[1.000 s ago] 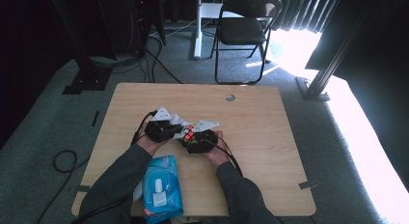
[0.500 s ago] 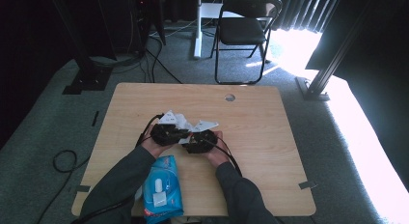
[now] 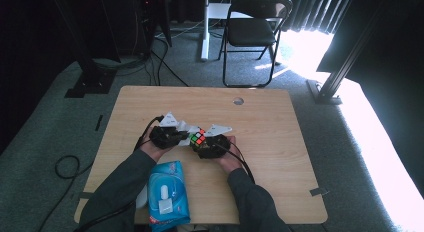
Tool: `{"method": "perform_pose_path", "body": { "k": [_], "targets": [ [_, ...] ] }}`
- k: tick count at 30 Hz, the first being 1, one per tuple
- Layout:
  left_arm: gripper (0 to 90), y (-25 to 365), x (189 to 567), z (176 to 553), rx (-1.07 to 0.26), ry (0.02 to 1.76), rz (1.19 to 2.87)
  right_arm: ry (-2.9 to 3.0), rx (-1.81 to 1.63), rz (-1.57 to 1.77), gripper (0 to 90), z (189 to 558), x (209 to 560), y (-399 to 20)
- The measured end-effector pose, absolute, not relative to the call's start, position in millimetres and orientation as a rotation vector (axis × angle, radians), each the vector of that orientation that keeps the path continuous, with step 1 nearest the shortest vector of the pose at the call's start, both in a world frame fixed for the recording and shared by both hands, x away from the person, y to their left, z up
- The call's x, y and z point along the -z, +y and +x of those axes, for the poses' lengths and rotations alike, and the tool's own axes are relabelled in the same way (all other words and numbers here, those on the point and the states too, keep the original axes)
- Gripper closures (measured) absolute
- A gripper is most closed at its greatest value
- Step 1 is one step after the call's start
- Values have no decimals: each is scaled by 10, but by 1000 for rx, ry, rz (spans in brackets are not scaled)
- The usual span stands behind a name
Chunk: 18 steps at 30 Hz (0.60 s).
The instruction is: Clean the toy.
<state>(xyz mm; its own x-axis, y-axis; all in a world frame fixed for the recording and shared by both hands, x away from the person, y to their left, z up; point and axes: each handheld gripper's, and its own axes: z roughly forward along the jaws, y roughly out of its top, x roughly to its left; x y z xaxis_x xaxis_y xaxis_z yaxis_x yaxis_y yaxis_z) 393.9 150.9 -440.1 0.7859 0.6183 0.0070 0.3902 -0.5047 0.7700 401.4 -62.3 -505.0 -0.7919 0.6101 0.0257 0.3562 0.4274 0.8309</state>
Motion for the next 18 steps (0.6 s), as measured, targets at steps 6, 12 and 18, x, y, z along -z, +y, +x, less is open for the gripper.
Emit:
{"method": "perform_pose_path", "body": {
  "k": [6, 12, 18],
  "targets": [
    [875, 1605, 4562, 4048, -349, 832, 2206, 2392, -1312, 852, 340, 4020, 5035, -697],
    [874, 1755, 4700, 4173, -337, 929, 2230, 2394, -1303, 858, 340, 4024, 5047, -714],
    [869, 1991, 4894, 4313, -341, 1077, 2236, 2398, -1302, 856, 340, 4028, 5061, -703]
  ]
}}
